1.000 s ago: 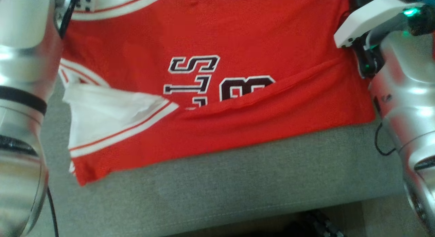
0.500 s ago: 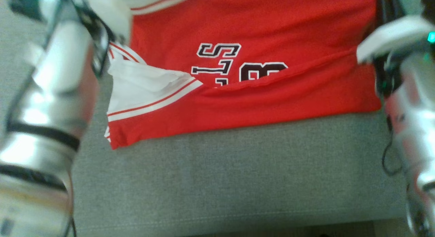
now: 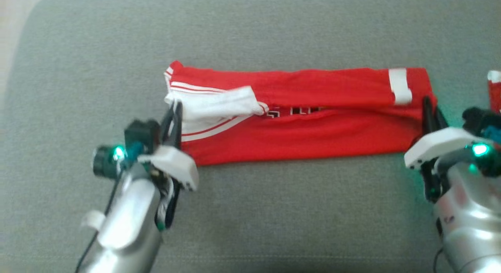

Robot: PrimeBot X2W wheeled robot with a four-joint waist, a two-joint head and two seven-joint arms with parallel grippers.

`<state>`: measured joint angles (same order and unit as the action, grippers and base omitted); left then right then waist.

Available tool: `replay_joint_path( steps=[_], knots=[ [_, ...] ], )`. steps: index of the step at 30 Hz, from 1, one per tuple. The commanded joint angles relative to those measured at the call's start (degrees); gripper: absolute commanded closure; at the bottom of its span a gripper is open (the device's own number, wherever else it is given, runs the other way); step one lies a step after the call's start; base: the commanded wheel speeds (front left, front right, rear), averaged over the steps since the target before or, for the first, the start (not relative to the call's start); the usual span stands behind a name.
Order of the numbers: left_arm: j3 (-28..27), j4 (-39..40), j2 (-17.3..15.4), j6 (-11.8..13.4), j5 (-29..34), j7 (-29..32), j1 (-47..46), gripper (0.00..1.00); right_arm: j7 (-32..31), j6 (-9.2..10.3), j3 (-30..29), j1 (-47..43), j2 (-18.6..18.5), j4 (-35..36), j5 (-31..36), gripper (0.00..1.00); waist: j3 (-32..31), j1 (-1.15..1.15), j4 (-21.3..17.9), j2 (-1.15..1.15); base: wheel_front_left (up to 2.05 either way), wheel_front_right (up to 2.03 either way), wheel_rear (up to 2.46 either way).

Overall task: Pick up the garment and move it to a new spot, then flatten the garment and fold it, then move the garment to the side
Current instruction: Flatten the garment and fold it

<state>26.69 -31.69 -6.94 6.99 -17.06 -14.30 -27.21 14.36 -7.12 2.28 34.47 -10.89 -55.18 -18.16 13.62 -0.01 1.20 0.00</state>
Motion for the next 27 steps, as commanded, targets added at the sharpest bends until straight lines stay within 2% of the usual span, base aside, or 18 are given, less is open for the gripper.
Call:
replay_joint_path(
  steps=[1,2,3,4,12,15,16,17,18,22,27],
  knots=[
    [-2.8,2.3,-0.4,-0.2,-0.1,-0.7,-0.2,1.0,0.6,-0.36,0.7,-0.3,0.8,-0.3,-0.6,0.58,-0.7,0.01,1.1,0.0,0.0,0.0,0.0],
    [-2.9,2.3,0.1,-0.5,0.2,-0.7,1.1,0.72,0.6,-0.36,0.4,-0.4,0.8,-1.0,-0.8,0.0,-0.8,0.01,1.4,0.0,0.0,0.0,0.0],
    [-3.1,2.5,0.6,-0.7,0.5,-0.7,2.1,0.32,0.6,-0.36,0.1,-0.4,0.7,-1.5,-0.8,0.0,-0.8,0.01,1.5,0.0,0.0,0.0,0.0],
    [-3.5,2.9,1.0,-0.7,0.8,-0.7,2.9,0.0,0.6,-0.36,-0.2,-0.3,0.5,-2.1,-0.5,0.0,-0.8,0.01,1.7,0.0,0.0,0.0,0.0],
    [-4.9,6.3,3.5,-0.4,3.5,-0.7,9.5,0.0,0.6,-0.36,-3.4,-0.5,-0.8,-8.8,3.2,0.0,-1.0,0.01,4.4,0.0,0.0,0.0,0.0],
    [-5.0,7.4,3.9,-0.5,3.9,-0.7,11.2,0.0,0.2,-0.36,-3.3,-0.5,0.0,-11.7,3.9,0.0,-1.0,0.01,5.3,0.0,0.0,0.0,0.0],
    [-5.1,7.5,3.9,-0.5,4.0,-0.7,11.7,0.0,-0.1,-0.36,-2.9,-0.5,0.6,-12.3,3.8,0.26,-1.1,0.01,5.5,0.0,0.0,0.0,0.0],
    [-5.3,7.7,4.0,-0.4,3.9,-0.7,12.1,0.0,-0.2,-0.36,-2.6,-0.5,1.0,-12.6,3.5,0.81,-1.1,0.01,5.7,0.0,0.0,0.0,0.0],
    [-5.5,7.9,4.0,-0.4,4.0,-0.7,12.5,0.0,-0.3,-0.36,-2.2,-0.4,1.2,-12.9,3.2,1.0,-1.2,0.01,5.8,0.0,0.0,0.0,0.0],
    [-5.5,8.4,4.0,-0.3,3.4,-0.7,13.4,0.0,0.1,-0.36,-2.3,0.1,0.0,-11.8,1.5,1.0,-1.7,0.01,5.8,0.0,0.0,0.0,0.0],
    [-5.5,8.9,4.0,0.6,2.3,-0.7,14.4,0.0,0.6,-0.36,-3.0,1.2,-2.8,-6.6,0.1,1.0,-2.7,0.01,5.1,0.0,0.0,0.0,0.0]
  ],
)
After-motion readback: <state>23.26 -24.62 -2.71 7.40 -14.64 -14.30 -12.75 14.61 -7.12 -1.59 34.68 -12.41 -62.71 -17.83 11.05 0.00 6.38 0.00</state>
